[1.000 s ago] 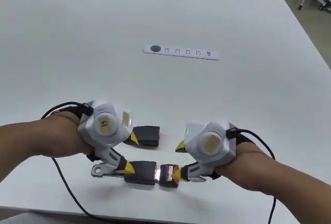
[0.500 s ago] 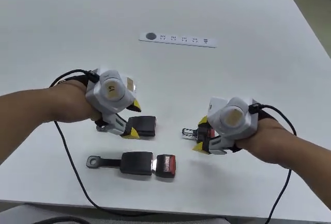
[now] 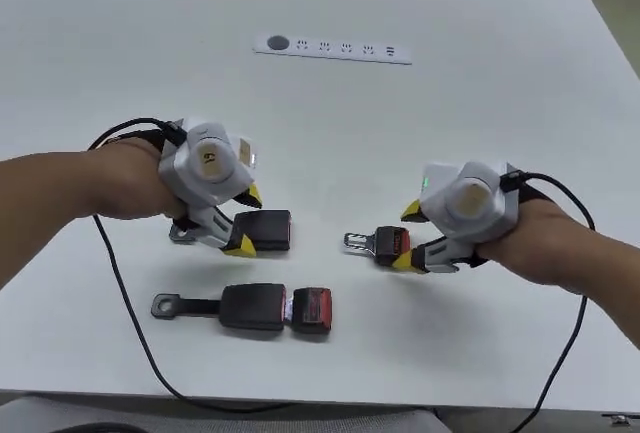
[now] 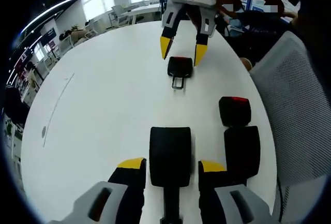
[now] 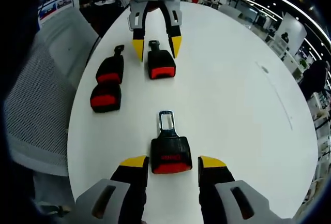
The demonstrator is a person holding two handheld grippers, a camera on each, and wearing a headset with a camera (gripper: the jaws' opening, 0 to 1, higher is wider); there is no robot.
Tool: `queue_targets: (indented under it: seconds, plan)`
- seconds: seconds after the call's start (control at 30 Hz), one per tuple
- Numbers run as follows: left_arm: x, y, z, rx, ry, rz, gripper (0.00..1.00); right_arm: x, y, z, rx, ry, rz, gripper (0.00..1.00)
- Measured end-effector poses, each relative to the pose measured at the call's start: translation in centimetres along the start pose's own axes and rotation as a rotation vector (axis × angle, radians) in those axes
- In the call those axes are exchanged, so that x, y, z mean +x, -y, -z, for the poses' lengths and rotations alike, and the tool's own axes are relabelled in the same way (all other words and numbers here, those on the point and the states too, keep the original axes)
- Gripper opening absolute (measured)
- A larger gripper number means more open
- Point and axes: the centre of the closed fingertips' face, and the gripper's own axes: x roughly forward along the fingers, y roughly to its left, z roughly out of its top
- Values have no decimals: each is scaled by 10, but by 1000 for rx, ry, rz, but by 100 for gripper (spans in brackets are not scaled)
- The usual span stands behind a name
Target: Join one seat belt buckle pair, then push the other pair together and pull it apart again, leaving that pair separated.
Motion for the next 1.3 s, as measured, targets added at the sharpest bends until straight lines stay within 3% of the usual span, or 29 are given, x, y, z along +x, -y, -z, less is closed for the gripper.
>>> queue_targets:
  seconds: [0.13, 0.37, 0.47, 0.63, 0.87, 1.3]
  plan:
    - [3, 0, 0, 2, -8, 18, 36, 15, -7, 2, 3, 5, -60, 35]
    - [6, 1, 3, 36, -54, 39, 34, 20, -3, 6, -29, -8, -77, 33]
    - [7, 2, 3, 19, -48, 47, 34, 20, -4, 5, -40, -3, -99, 32]
    - [9, 3, 4, 40, -51, 50, 34, 22, -5, 5, -45, -1, -126, 32]
    - [9, 4, 2, 40, -38, 50, 34, 22, -4, 6, -25, -6, -126, 32]
    - [10, 2, 2, 54, -48, 54, 34, 41, -13, -37, -55, 14, -103, 32]
